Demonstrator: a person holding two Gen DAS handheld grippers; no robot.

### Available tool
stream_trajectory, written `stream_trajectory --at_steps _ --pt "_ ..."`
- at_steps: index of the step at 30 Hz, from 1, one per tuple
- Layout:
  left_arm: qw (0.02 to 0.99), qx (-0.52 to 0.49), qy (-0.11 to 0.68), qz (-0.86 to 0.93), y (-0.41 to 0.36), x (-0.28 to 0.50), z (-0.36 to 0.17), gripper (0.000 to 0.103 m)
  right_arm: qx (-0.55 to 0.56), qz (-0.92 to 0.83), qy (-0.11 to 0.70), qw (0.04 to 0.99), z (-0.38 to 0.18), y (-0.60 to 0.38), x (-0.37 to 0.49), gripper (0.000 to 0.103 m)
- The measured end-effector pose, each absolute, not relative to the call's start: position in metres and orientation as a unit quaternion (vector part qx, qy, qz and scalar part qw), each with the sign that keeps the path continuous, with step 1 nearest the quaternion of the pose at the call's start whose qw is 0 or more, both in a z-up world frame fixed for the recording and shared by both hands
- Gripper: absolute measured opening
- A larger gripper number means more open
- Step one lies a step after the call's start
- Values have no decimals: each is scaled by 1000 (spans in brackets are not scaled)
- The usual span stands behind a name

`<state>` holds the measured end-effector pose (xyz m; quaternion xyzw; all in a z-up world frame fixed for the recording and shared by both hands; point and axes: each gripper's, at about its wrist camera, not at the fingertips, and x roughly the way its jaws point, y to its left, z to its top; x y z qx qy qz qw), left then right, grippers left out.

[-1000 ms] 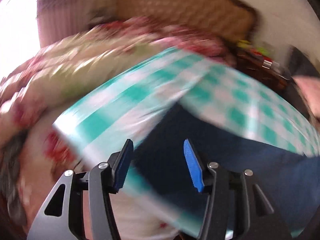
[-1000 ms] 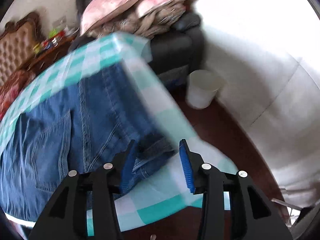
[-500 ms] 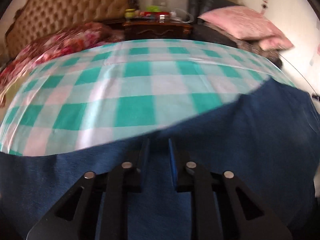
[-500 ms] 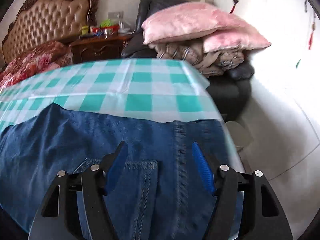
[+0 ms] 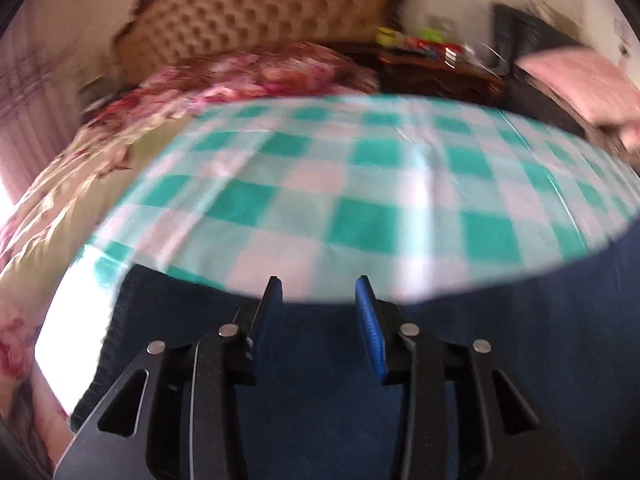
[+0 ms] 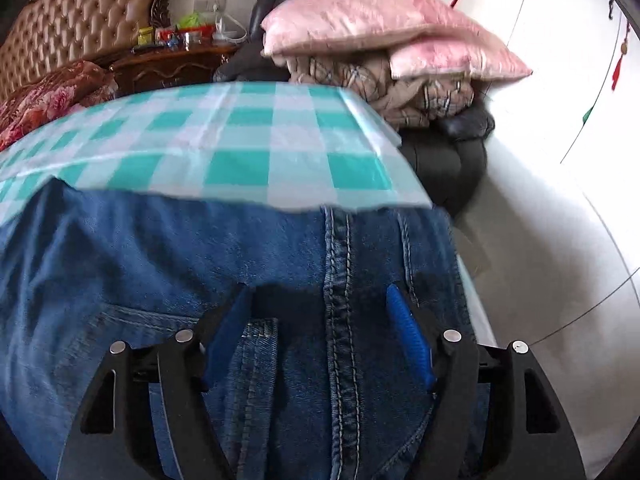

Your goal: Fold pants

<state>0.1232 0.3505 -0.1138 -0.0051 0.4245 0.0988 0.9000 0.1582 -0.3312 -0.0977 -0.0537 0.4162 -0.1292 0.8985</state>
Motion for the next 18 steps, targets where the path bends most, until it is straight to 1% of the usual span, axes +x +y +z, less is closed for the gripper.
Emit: stream_trajectory --at_steps 2,3,8,9,13,18 --pt "888 -3 447 109 354 125 -126 39 -81 -125 395 906 -87 -321 158 66" --pt "891 -6 439 116 362 122 -127 39 -95 -130 393 905 -86 -317 162 66" --pt "871 -28 438 223 397 119 -119 39 -87 -150 415 893 -97 -331 176 66" --pt "870 -32 434 230 401 115 -115 37 -84 -151 418 892 -100 -334 177 66" --pt "896 -17 409 174 379 97 -92 38 -85 -152 420 891 -107 -336 175 66" --pt "904 -21 411 114 345 81 -93 38 -84 -154 419 891 -110 -336 174 67"
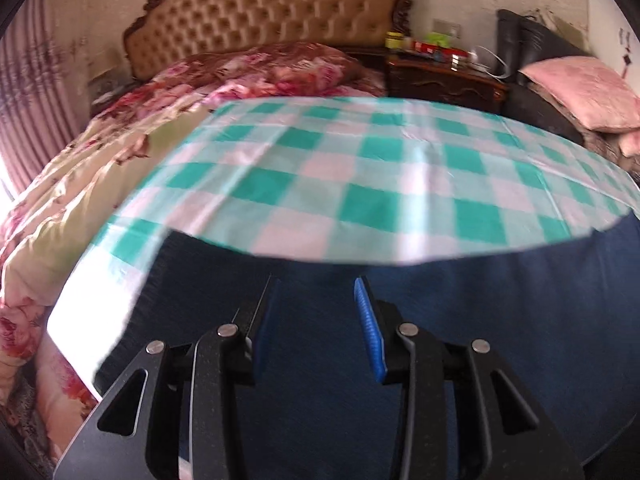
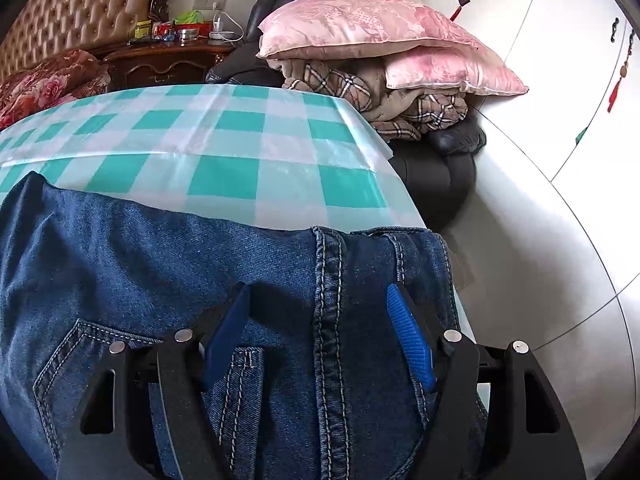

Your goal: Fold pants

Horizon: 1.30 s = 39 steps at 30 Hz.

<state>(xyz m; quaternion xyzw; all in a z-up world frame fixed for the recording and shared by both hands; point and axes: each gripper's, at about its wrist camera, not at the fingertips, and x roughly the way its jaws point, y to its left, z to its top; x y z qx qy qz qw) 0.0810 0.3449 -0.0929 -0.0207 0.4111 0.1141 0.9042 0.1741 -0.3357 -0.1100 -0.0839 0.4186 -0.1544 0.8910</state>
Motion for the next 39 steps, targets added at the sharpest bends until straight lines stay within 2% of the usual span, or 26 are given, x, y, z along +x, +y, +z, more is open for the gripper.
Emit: stream_trajectory --at_steps 2,4,8,14,19,23,24,25,26,27,28,31,35,37,39 --pt "904 -24 416 99 336 78 -101 39 -82 -153 418 892 -111 -337 173 67" --pt "901 -21 426 82 327 74 -112 44 -82 -151 418 892 -112 -338 172 67" --pt "894 -41 435 100 345 71 -132 45 -81 -148 417 893 -114 -339 172 68" --pt "895 -39 431 113 364 66 -130 44 -81 -146 418 893 -115 -340 171 68" --pt "894 -18 427 133 378 65 -129 37 -77 -140 419 894 -116 -341 171 69" --pt "878 -28 422 226 411 64 -125 39 -65 -129 423 894 -112 -348 165 69" --pt "873 -29 413 257 418 59 -120 38 -65 -135 424 893 -109 -348 161 72" --pt "875 -27 405 263 418 56 -116 41 -79 -173 422 886 -104 -346 156 81" --pt "881 -21 393 264 414 51 -111 43 -104 -207 411 882 -97 -341 150 81" --pt "893 -11 374 250 403 44 -104 52 -124 -217 401 881 -91 -334 145 81" --pt "903 -9 366 227 389 39 -99 60 -145 -214 387 885 -81 -322 139 81" --pt "923 -11 357 143 341 29 -92 61 -171 -129 348 913 -49 -258 124 86" --pt "928 -23 370 35 271 24 -96 60 -153 92 364 914 -38 -134 121 86" --pt "927 -19 375 -7 243 22 -103 50 -143 145 375 904 -42 -82 125 86" --pt "921 -23 387 -25 227 19 -118 45 -128 215 389 887 -53 -19 131 84"
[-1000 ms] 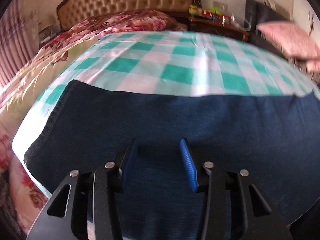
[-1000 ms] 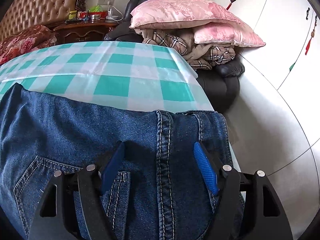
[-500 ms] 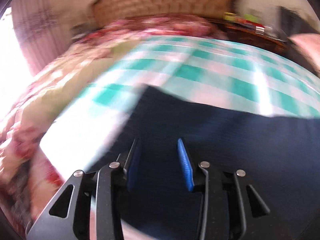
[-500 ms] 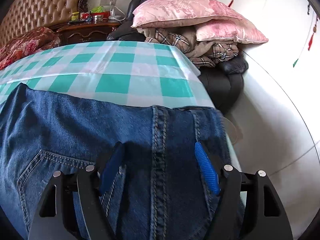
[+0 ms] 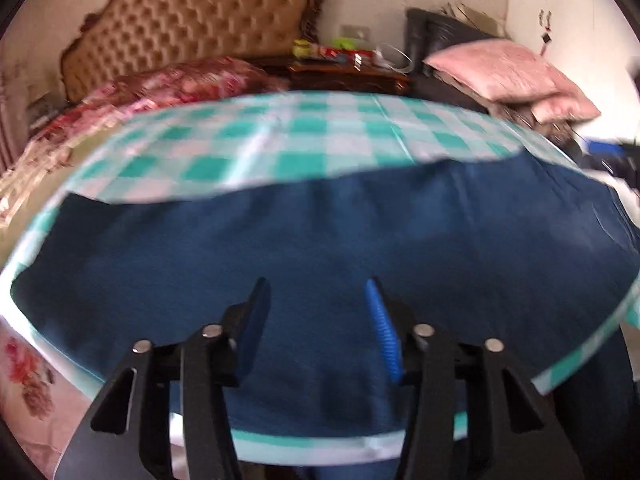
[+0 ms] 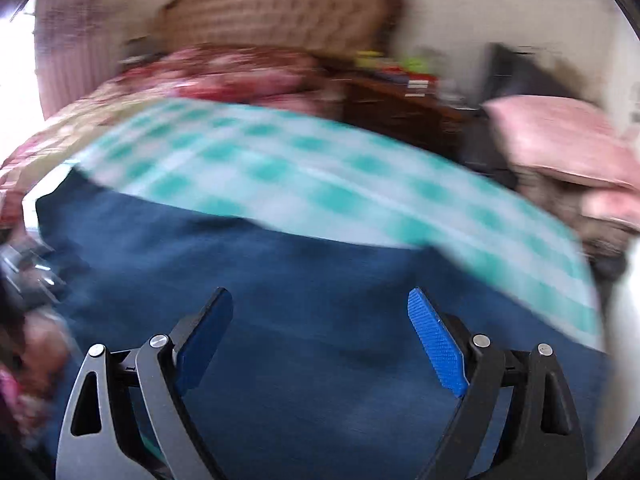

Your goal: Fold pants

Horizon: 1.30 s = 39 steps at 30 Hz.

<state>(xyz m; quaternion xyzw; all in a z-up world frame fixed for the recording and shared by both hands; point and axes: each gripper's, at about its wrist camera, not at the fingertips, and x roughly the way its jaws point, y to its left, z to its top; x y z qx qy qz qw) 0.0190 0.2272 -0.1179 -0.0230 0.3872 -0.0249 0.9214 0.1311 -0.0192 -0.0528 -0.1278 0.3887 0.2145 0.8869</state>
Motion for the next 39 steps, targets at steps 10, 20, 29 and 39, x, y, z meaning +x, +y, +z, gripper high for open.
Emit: stream_trajectory --at_steps 10,20,29,39 --pt "926 -6 376 -16 243 -10 -133 44 -142 220 443 857 -126 99 182 31" --pt "930 6 366 26 281 32 -94 43 -105 182 436 875 -133 85 200 61" --pt "883 36 462 68 339 124 -125 36 -116 163 434 878 -135 86 201 70" --pt "904 -65 381 186 458 30 -77 36 -118 160 434 879 -136 88 200 73"
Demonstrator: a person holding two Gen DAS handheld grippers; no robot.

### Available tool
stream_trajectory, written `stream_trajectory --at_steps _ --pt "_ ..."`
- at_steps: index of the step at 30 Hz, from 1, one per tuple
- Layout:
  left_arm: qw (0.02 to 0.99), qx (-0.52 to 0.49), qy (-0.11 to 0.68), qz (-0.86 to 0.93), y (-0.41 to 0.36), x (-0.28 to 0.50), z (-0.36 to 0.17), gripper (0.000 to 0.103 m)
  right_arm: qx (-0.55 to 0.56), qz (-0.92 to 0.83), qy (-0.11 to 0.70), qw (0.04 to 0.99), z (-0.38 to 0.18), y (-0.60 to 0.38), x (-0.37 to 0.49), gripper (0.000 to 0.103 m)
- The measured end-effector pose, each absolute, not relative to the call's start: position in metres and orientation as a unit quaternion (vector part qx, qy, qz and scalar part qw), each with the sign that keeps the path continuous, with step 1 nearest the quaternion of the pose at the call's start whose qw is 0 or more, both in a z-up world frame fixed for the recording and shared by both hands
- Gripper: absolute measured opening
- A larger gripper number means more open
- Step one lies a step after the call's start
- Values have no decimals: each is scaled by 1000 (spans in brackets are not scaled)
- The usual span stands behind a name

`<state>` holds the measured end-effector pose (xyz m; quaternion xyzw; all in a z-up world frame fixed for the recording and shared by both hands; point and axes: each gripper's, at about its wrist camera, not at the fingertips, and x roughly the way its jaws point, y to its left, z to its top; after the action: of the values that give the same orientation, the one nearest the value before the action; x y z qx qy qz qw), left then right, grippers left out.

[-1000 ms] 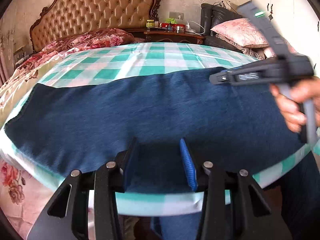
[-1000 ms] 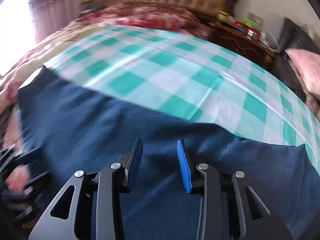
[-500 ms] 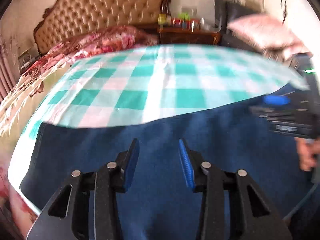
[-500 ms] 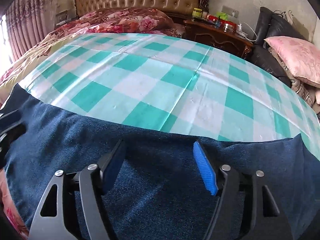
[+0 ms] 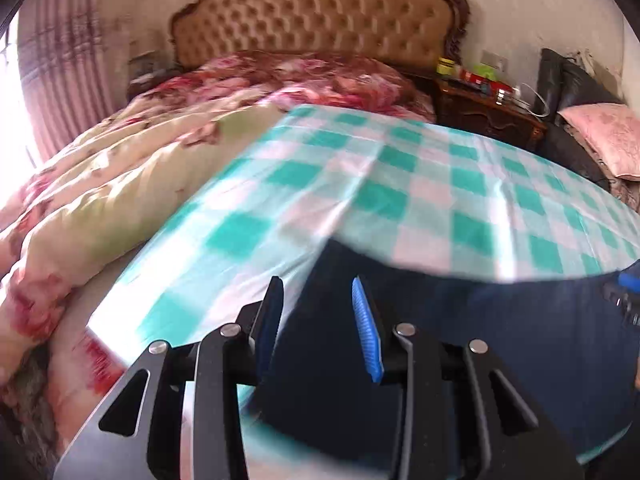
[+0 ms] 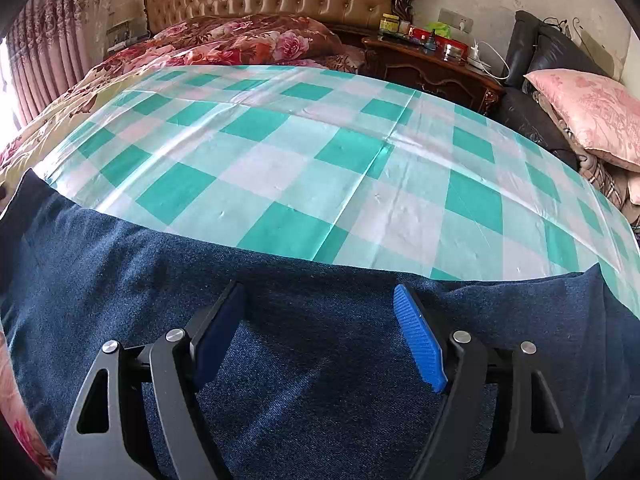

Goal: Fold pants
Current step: 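Move the left gripper to the folded jeans edge and grasp it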

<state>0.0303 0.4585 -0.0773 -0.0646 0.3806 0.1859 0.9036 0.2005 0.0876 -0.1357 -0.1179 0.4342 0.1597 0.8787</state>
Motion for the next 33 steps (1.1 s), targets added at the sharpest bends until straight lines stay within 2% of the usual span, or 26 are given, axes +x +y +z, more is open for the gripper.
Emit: stream_trajectory --at_steps 4,6,8,17,18,20,22,24,27,28,29,30,31,33 --pt "879 -37 417 230 476 -7 -104 34 -124 155 432 880 -136 88 200 75" --pt "881 -90 388 255 495 -31 -96 33 -125 154 431 880 -136 88 200 75" --pt "894 -138 350 243 501 -51 -85 36 -125 153 431 880 -136 88 200 76" --pt "899 -125 387 163 470 -29 -115 36 -125 153 430 881 -135 88 200 76" --pt "899 -120 390 160 468 -28 -115 33 -127 154 430 881 -134 88 200 75" --pt "900 -115 393 148 465 -26 -117 23 -136 159 427 880 -126 93 192 70" --pt "901 -108 394 145 463 -26 -117 21 -121 186 423 879 -114 99 179 69" --pt "902 -130 388 138 467 -30 -118 20 -117 237 420 868 -101 116 154 62" --pt "904 -151 379 130 473 -33 -116 19 -136 295 424 846 -100 144 119 46" --pt "905 -149 378 129 472 -33 -115 20 -144 305 429 838 -104 151 111 37" --pt "906 -145 377 130 471 -33 -115 21 -156 316 436 828 -113 160 103 30" --pt "905 -144 377 134 472 -34 -115 29 -163 315 440 825 -119 164 101 27" --pt "903 -142 378 145 473 -34 -116 48 -172 309 445 823 -126 168 100 25" --pt "902 -136 379 156 474 -35 -117 50 -170 303 437 830 -129 169 98 25"
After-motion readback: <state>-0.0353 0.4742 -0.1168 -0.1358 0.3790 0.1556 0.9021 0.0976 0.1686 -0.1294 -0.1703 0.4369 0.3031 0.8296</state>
